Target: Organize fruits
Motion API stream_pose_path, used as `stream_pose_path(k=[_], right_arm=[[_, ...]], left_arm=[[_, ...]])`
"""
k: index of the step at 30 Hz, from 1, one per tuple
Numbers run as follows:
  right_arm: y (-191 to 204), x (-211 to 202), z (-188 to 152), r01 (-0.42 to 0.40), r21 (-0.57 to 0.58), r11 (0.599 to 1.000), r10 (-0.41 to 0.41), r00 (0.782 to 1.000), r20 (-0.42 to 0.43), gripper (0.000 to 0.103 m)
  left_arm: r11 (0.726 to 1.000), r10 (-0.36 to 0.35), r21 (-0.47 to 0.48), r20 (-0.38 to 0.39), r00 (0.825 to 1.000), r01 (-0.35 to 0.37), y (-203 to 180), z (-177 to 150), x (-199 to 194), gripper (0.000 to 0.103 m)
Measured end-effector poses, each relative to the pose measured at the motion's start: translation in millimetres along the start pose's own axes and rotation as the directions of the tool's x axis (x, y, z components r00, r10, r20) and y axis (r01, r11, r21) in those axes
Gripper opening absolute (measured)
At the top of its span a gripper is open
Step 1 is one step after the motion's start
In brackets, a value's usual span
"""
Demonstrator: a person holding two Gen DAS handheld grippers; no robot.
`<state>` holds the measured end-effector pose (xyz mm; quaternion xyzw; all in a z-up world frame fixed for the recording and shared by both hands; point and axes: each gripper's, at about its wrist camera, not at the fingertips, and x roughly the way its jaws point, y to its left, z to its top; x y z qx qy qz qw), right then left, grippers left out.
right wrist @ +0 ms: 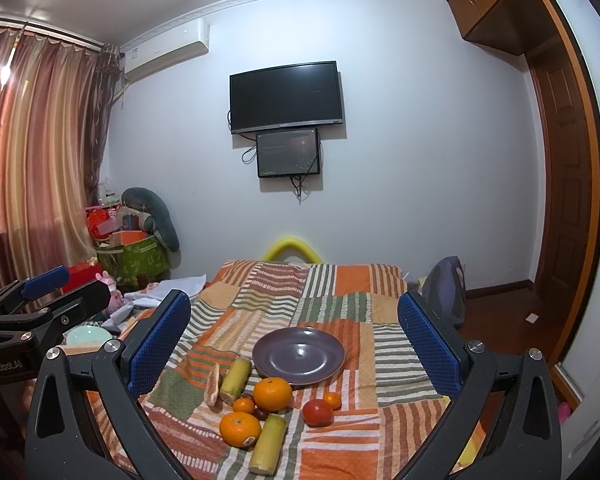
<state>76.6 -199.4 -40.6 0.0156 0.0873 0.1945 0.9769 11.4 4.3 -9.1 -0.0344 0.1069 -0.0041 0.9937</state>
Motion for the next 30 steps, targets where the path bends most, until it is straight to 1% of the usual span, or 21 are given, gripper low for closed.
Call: stream_pose_path(k=[12, 18, 21, 25, 27, 29, 30], right_arm=[[-1.4, 2.5, -2.0, 0.001, 0.000, 1.000, -0.001, 1.000, -0.006, 0.103], [-3.6, 12.7, -7.2, 0.015, 0.005, 1.000, -0.014, 0.999, -0.044, 0.103], [-5.4, 23.1, -15.3, 0.019, -0.002, 1.000, -0.019, 0.996, -0.084, 0.103], [-5.0, 41.2, -29.7, 0.024, -0.026, 0.999, -0.027, 0.990, -0.138, 0.103], [-3.8, 54.1, -39.0, 0.019, -0.035, 0.999, -0.025, 0.982, -0.189, 0.103], [-4.2, 64.5, -46.7, 0.010, -0.038, 0.999, -0.019, 0.973, -0.232, 0.103], [-4.7, 69.8, -52.1, 0.007, -0.039, 0.999, -0.017, 0.967, -0.253, 0.103]], left_arm=[[1.000, 0.002, -0.004, -0.009, 1.000, -0.002, 0.7, -0.8, 4.7, 0.103], [1.000, -0.001, -0.006, -0.039, 0.999, 0.001, 3.6, -5.0, 13.0, 0.103], [1.000, -0.002, -0.015, -0.080, 0.997, 0.000, 8.9, -11.6, 24.3, 0.103], [0.999, -0.002, -0.039, -0.156, 0.988, -0.004, 21.2, -26.0, 47.1, 0.103], [0.998, -0.004, -0.055, -0.191, 0.982, -0.006, 27.7, -32.4, 57.0, 0.103], [0.997, -0.007, -0.079, -0.239, 0.971, -0.012, 38.8, -42.3, 71.3, 0.099], [0.996, -0.006, -0.084, -0.255, 0.967, -0.016, 41.8, -45.8, 76.3, 0.095]])
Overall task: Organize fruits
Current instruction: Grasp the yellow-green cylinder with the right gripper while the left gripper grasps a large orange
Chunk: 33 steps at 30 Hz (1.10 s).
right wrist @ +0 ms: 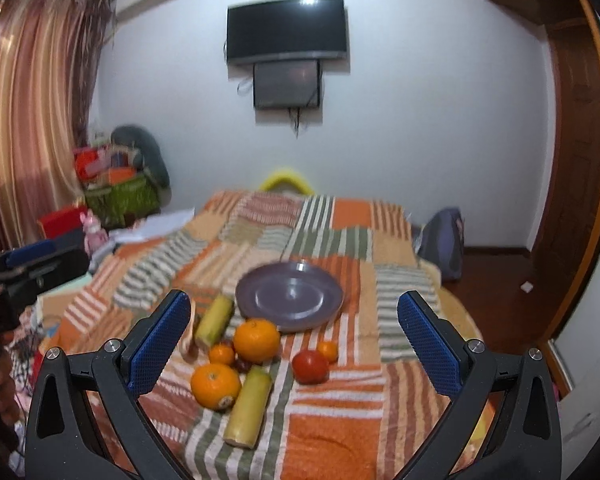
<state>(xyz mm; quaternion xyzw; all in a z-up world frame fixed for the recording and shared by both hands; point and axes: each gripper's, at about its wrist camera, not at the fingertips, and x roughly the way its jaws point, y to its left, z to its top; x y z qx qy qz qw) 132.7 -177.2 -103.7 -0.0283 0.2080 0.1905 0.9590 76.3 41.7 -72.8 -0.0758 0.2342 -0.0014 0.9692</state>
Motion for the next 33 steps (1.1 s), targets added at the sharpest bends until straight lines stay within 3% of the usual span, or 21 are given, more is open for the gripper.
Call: stream_pose_path(k=[2, 11, 13, 17, 21, 25, 30, 33], right_arm=[[-0.5, 15.6, -7.4, 0.000, -0.003, 1.000, 0.000, 0.999, -0.053, 0.103], [3.7, 76.0, -40.9, -0.028, -0.049, 0.998, 0.013, 0.959, -0.284, 0.099], [4.6, 84.4, -48.0, -0.050, -0.055, 0.997, 0.030, 0.945, -0.326, 0.088], [8.7, 98.0, -63.3, -0.115, -0.031, 0.993, 0.092, 0.905, -0.414, 0.079], [13.8, 105.1, -76.5, -0.153, -0.013, 0.988, 0.128, 0.867, -0.482, 0.064], [12.9, 113.3, -86.4, -0.192, 0.047, 0.980, 0.187, 0.825, -0.533, 0.058], [13.3, 116.9, -89.9, -0.221, 0.054, 0.974, 0.213, 0.806, -0.552, 0.056], [13.4, 120.3, -92.3, -0.248, 0.085, 0.965, 0.251, 0.781, -0.571, 0.037]], left_arm=[[1.000, 0.012, -0.013, -0.049, 0.999, -0.012, 9.2, -5.2, 16.4, 0.088], [0.996, 0.084, -0.003, -0.197, 0.977, -0.087, 37.6, -31.4, 73.1, 0.085], [0.996, 0.087, 0.002, -0.225, 0.971, -0.089, 40.9, -38.8, 83.4, 0.083], [0.996, 0.083, 0.004, -0.274, 0.958, -0.085, 43.0, -48.0, 98.8, 0.081], [0.997, 0.083, 0.021, -0.308, 0.948, -0.080, 39.9, -58.7, 109.0, 0.077], [0.998, 0.063, 0.031, -0.341, 0.938, -0.056, 34.6, -66.9, 114.3, 0.073], [0.999, 0.026, 0.041, -0.377, 0.926, -0.011, 24.2, -72.8, 122.3, 0.073], [0.999, -0.001, 0.045, -0.412, 0.911, 0.022, 13.4, -77.6, 128.5, 0.073]])
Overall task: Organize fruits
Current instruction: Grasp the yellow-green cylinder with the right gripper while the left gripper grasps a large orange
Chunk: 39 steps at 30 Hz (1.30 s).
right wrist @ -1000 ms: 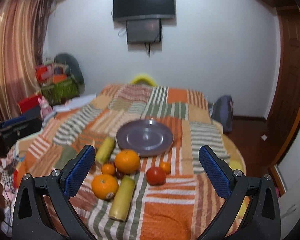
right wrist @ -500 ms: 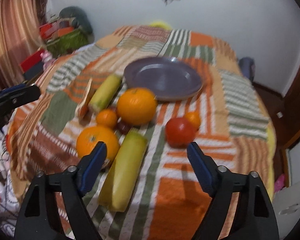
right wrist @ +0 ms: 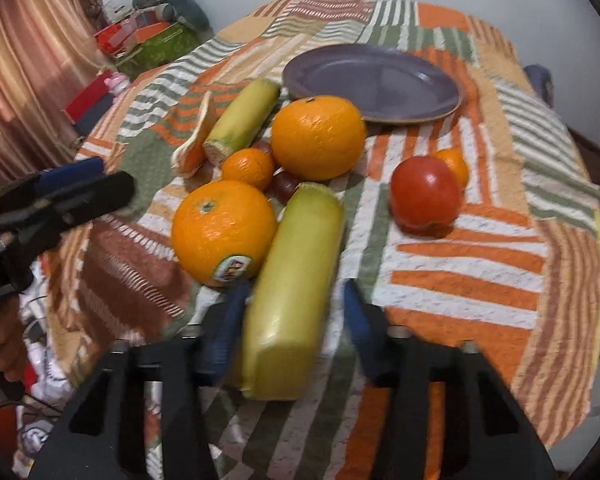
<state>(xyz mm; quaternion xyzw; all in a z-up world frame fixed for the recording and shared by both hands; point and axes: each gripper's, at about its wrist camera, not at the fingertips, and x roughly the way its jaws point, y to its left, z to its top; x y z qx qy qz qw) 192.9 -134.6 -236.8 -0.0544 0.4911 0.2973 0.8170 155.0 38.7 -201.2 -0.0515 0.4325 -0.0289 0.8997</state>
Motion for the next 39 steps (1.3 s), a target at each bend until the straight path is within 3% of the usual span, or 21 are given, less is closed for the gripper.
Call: stream_pose_path(k=[10, 25, 28, 35, 39], right_arm=[[-30.5, -19.0, -13.0, 0.098, 0.024, 0.995, -0.099, 0.995, 0.029, 0.034], [-42.1, -0.3, 10.4, -0.014, 0.025, 1.000, 0.014, 1.000, 0.000, 0.034], [-38.2, 5.5, 9.0, -0.009, 0.030, 1.000, 0.009, 1.000, -0.010, 0.034], [-36.9, 2.8, 7.5, 0.008, 0.039, 0.999, -0.008, 1.000, 0.009, 0.033], [-35.4, -14.7, 10.5, 0.034, 0.032, 0.999, -0.035, 0.998, 0.060, 0.033]], left_arm=[[0.998, -0.045, 0.045, -0.074, 0.996, 0.048, -30.6, -0.2, 22.2, 0.074], [0.996, -0.070, 0.040, -0.137, 0.988, 0.076, -39.0, -1.0, 56.7, 0.074], [0.995, -0.093, 0.022, -0.145, 0.985, 0.097, -37.4, -0.9, 60.2, 0.067], [0.995, -0.094, 0.027, -0.140, 0.986, 0.099, -37.4, -0.4, 54.3, 0.066], [0.995, -0.088, 0.029, -0.106, 0.990, 0.092, -35.8, 3.0, 40.6, 0.066]])
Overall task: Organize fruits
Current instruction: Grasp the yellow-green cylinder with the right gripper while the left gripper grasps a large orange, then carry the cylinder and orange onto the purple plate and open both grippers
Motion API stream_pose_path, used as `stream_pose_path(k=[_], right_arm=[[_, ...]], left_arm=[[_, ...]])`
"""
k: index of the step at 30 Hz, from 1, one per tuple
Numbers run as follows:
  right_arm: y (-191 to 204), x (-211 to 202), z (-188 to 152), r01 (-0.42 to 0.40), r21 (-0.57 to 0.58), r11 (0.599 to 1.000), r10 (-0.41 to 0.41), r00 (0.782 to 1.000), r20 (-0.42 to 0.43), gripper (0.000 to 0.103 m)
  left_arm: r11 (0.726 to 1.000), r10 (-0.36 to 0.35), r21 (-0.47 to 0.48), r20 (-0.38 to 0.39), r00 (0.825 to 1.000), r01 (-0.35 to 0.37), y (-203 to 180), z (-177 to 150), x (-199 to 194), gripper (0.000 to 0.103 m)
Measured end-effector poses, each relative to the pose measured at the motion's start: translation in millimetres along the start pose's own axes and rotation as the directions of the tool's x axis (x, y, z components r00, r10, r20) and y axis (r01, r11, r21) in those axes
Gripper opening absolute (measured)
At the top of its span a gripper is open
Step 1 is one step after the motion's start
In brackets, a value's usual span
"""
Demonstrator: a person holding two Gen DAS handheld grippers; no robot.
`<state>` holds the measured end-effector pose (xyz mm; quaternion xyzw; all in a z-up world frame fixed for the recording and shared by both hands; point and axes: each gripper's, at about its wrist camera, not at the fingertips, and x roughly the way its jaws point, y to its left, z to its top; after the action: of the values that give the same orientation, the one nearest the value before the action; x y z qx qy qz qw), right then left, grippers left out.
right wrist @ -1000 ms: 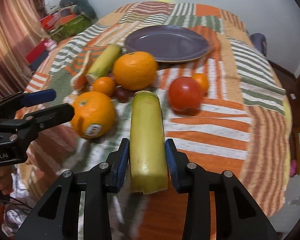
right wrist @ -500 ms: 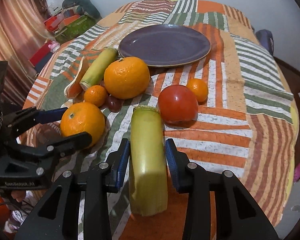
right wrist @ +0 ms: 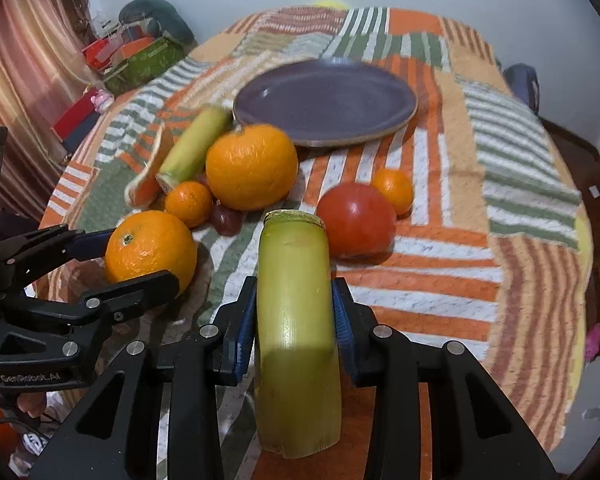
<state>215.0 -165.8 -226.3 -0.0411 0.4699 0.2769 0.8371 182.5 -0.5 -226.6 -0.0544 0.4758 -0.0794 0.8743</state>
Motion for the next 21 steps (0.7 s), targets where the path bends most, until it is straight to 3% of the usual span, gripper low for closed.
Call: stream_pose_path(k=[12, 21], right_arm=[[1.8, -50.8, 31.4, 0.033, 0.012, 0.999, -0.034, 0.983, 0.178, 0.033], [-5.6, -65.3, 64.6, 0.071, 0.015, 0.997, -0.072, 0.961, 0.268, 0.033]], left_arm=[[0.999, 0.041, -0.004, 0.163, 0.986, -0.041, 8.9, 34.0, -56.9, 0.066], [0.998, 0.063, -0.007, 0.242, 0.968, -0.063, 14.0, 66.9, -69.7, 0.066]])
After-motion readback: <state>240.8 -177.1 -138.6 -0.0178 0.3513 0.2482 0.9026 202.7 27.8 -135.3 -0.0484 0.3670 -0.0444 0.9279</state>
